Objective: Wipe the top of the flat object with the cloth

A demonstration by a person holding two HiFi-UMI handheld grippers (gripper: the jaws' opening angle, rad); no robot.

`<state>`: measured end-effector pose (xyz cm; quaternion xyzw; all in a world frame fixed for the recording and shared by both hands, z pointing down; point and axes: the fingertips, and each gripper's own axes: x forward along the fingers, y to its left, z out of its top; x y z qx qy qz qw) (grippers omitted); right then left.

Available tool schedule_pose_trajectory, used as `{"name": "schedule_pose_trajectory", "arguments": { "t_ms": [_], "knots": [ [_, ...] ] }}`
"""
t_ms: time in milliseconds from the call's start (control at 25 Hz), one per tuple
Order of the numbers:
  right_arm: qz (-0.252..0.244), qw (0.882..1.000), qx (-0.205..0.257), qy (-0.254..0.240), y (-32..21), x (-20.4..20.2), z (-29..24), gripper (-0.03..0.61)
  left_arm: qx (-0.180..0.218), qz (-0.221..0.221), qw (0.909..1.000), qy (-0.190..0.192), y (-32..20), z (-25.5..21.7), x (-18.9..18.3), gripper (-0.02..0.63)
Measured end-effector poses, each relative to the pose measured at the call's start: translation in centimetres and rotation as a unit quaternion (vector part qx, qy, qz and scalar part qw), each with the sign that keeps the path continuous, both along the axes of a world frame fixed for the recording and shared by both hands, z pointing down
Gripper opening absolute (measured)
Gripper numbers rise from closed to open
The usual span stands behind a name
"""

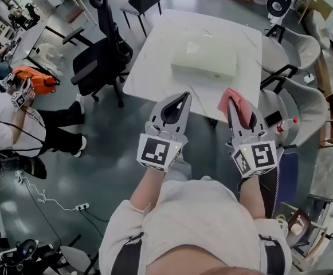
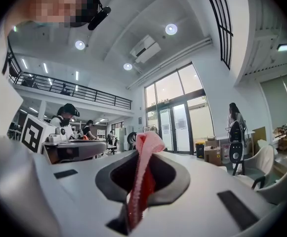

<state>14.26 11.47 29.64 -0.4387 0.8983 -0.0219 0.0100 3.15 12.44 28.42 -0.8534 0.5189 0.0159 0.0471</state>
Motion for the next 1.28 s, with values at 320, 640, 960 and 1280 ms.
{"name": "schedule_pose_trajectory", "arguments": {
  "t_ms": [320, 640, 960, 1280],
  "knots": [
    [0.034, 0.999, 0.000, -0.002, -5.1, -4.3, -0.1, 0.035, -0.016, 0.033, 0.9992, -0.015, -5.9, 0.5, -4.4, 0.008],
    [0.071, 0.997, -0.007, -0.010, -8.2, -7.0, 0.2, 0.035, -0.007, 0.074, 0.9972, -0.008, -9.7, 0.6, -7.0, 0.008],
    [0.095, 0.995, -0.010, -0.002, -10.1, -8.6, 0.9, 0.035, -0.017, 0.089, 0.9959, -0.001, -12.3, 1.4, -8.9, 0.008],
    [0.104, 0.994, -0.021, 0.001, -13.1, -8.6, 1.1, 0.035, -0.014, 0.095, 0.9952, 0.017, -15.4, 1.4, -9.2, 0.008]
  ]
}}
